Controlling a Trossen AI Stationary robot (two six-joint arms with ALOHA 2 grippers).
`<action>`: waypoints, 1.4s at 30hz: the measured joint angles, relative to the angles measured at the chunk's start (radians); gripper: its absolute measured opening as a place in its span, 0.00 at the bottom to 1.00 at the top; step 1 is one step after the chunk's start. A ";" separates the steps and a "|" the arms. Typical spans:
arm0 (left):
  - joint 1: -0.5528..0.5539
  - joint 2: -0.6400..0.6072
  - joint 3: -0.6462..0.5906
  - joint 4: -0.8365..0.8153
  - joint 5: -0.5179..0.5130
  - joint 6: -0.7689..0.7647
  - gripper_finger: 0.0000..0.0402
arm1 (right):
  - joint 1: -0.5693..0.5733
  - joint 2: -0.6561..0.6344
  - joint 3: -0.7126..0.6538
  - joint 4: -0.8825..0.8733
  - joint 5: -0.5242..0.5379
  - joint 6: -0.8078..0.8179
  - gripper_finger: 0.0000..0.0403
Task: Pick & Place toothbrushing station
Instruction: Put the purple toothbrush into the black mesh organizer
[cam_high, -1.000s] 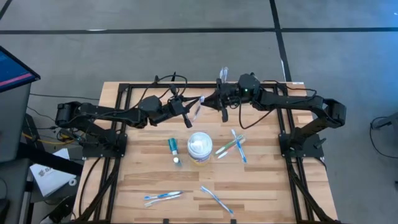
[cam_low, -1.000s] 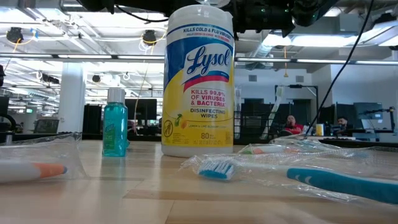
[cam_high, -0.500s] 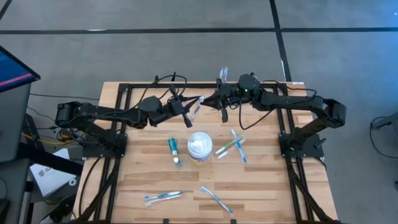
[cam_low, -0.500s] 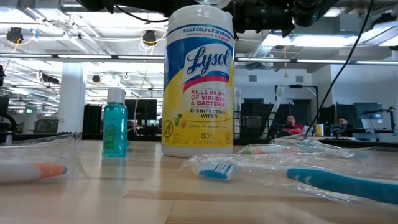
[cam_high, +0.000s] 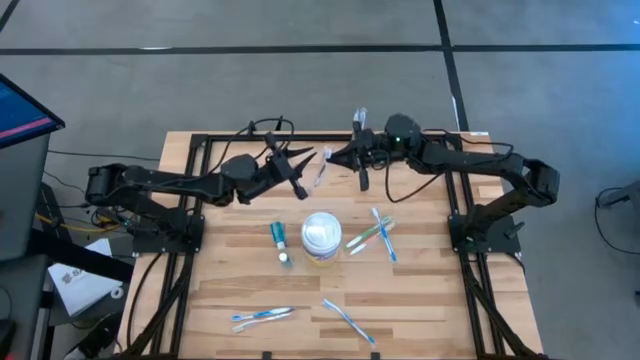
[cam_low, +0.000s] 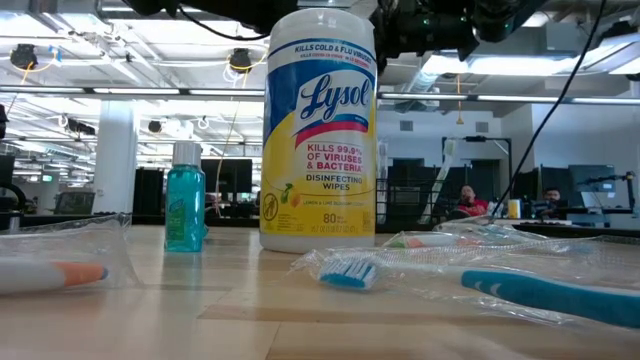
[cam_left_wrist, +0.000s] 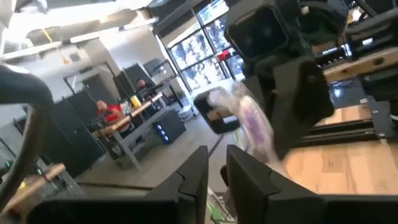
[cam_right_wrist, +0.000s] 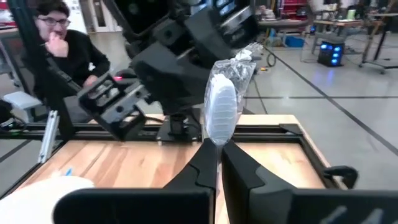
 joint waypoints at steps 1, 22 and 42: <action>0.000 -0.009 -0.007 -0.001 0.000 -0.009 0.15 | -0.005 0.000 0.000 -0.007 0.001 0.000 0.00; 0.000 -0.154 -0.189 0.001 0.039 -0.091 0.14 | -0.218 0.000 0.000 -0.094 0.002 0.015 0.00; 0.000 -0.148 -0.190 0.002 0.040 -0.090 0.14 | -0.410 -0.145 -0.001 -0.364 0.085 -0.031 0.00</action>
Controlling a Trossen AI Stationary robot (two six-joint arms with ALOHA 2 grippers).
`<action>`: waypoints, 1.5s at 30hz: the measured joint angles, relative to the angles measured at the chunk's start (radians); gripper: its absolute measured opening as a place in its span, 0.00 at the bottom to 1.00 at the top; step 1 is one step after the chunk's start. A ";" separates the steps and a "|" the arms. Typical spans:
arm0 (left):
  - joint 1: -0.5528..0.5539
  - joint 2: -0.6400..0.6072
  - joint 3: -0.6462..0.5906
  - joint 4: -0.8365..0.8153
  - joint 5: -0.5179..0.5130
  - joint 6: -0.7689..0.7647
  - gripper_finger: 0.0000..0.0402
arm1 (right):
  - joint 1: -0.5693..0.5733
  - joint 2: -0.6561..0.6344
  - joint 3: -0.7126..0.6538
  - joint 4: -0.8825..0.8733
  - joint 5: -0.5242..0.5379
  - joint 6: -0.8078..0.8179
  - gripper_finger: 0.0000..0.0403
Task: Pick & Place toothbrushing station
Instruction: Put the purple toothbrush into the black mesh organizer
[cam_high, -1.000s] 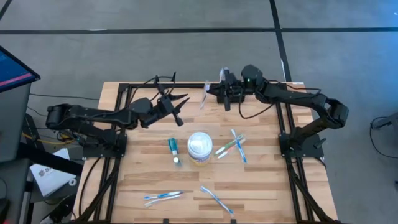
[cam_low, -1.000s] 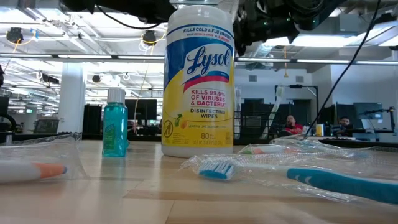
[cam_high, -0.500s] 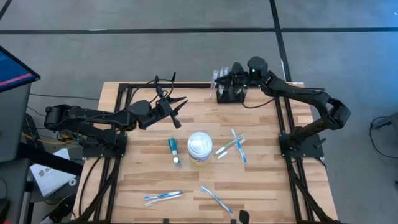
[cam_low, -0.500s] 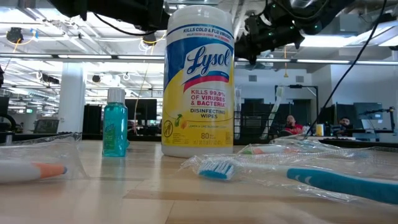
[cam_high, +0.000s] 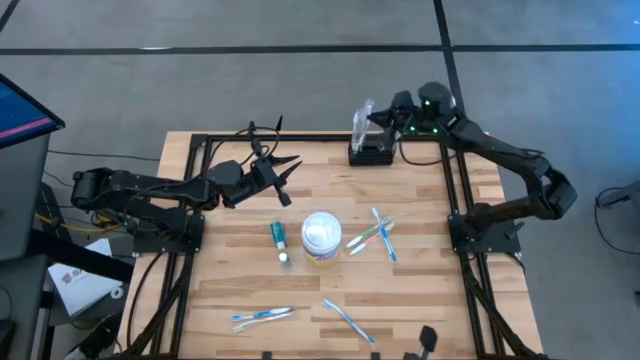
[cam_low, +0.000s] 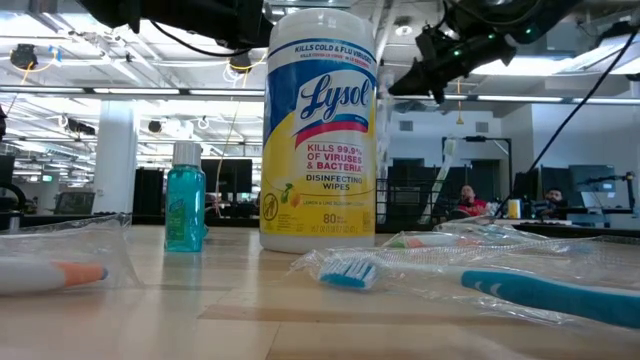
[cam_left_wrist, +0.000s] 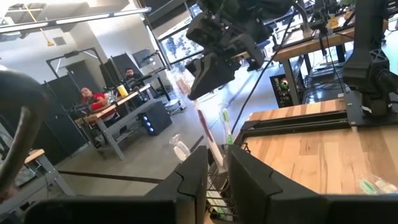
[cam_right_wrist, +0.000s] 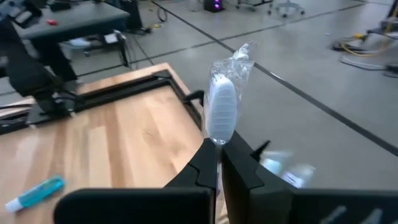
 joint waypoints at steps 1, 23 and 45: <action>0.000 0.000 0.000 0.000 0.000 0.000 0.14 | -0.006 -0.008 0.000 -0.014 0.013 -0.004 0.00; 0.000 0.000 0.000 -0.002 0.000 0.000 0.14 | -0.128 -0.035 -0.100 0.007 0.194 0.001 0.00; 0.000 0.000 0.001 -0.002 0.001 0.000 0.14 | -0.152 -0.106 -0.118 0.030 0.206 0.005 0.00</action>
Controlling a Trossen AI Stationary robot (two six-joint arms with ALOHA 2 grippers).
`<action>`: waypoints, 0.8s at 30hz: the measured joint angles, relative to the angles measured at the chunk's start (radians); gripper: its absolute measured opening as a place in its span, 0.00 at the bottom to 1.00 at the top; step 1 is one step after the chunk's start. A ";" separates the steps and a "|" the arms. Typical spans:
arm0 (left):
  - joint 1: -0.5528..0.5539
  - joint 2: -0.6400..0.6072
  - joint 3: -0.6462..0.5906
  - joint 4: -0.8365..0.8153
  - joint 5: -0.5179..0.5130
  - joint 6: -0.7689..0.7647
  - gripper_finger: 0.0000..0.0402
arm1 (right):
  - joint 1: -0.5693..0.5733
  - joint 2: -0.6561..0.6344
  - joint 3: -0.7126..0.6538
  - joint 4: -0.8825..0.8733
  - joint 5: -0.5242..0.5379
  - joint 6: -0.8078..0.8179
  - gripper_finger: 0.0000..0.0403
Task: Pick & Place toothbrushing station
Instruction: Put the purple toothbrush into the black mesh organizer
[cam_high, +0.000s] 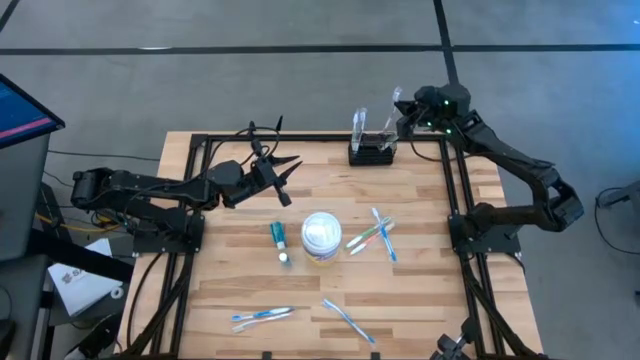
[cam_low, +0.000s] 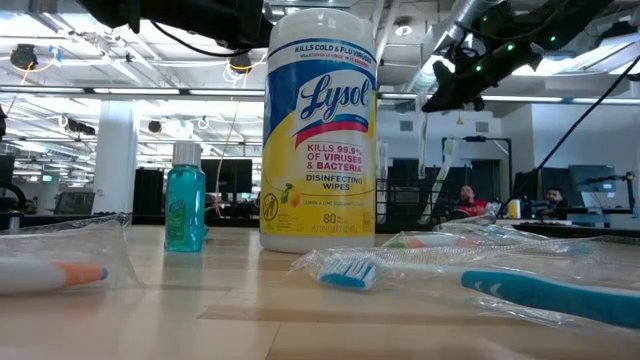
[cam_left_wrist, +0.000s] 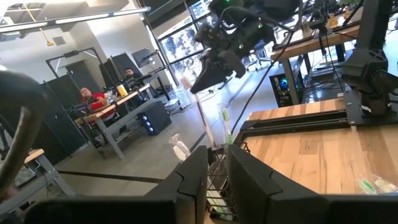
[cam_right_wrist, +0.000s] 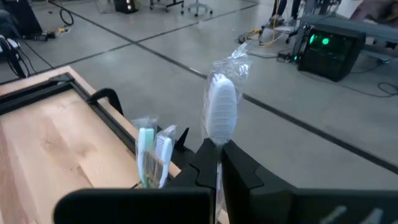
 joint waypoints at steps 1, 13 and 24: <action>0.000 0.000 0.000 0.000 0.000 0.000 0.14 | 0.000 -0.012 0.000 -0.012 0.000 0.000 0.00; 0.000 0.000 0.000 0.000 0.035 -0.045 0.14 | 0.026 0.024 0.000 -0.076 0.052 -0.010 0.00; 0.000 0.000 0.000 0.000 0.035 -0.045 0.14 | 0.038 0.063 -0.016 -0.037 0.056 -0.024 0.00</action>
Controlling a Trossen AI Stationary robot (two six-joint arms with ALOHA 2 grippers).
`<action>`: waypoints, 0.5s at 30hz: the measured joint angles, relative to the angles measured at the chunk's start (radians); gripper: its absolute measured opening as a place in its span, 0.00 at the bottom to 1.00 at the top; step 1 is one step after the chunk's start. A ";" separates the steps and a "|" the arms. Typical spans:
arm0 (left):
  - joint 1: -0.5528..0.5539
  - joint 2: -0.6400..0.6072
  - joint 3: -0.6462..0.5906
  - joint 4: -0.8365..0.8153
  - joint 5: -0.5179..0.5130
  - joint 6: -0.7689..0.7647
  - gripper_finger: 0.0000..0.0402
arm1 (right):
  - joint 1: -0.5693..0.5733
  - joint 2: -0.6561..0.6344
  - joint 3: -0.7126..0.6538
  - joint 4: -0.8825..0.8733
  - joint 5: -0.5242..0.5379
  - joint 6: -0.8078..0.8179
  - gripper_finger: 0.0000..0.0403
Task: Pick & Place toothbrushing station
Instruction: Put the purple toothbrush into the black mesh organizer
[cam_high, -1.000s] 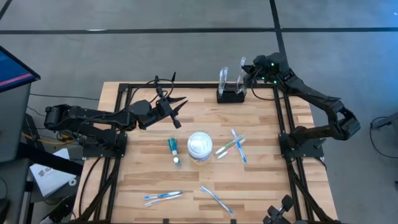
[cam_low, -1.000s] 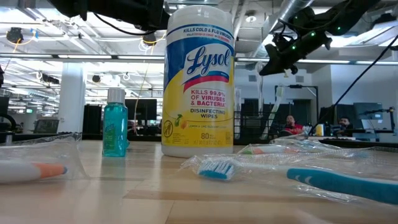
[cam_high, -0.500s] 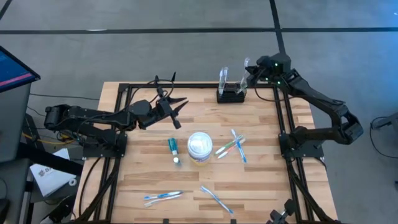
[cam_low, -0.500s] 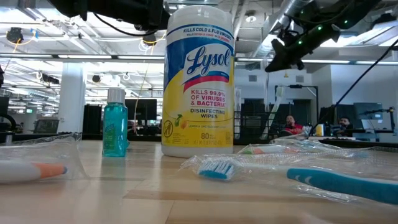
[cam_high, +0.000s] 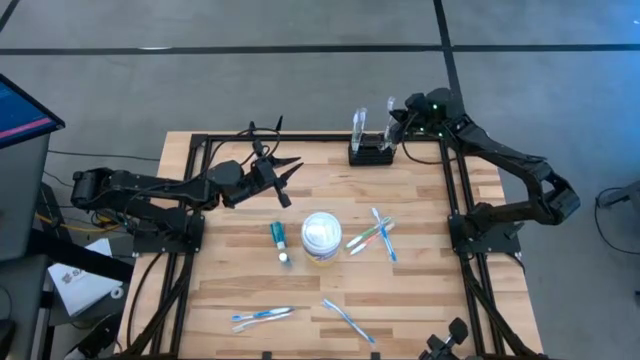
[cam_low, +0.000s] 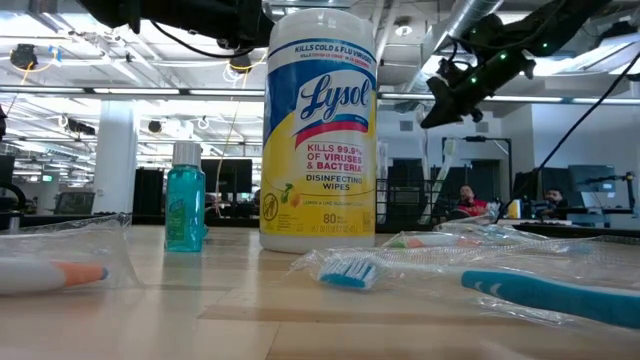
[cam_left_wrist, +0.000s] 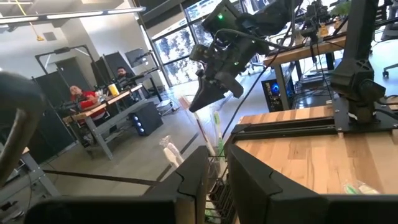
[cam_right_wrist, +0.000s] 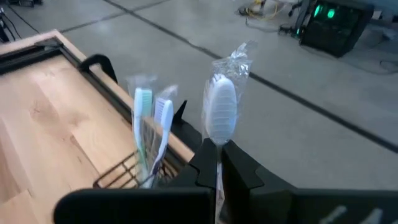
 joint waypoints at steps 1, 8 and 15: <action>0.000 0.000 0.000 0.000 0.000 0.000 0.14 | 0.000 -0.001 -0.016 0.023 0.000 0.008 0.00; 0.000 0.000 0.000 0.000 0.000 0.000 0.14 | -0.003 0.001 -0.133 0.152 0.000 0.033 0.00; 0.000 0.000 0.000 0.000 -0.001 0.000 0.14 | -0.016 0.001 -0.212 0.260 -0.001 0.062 0.00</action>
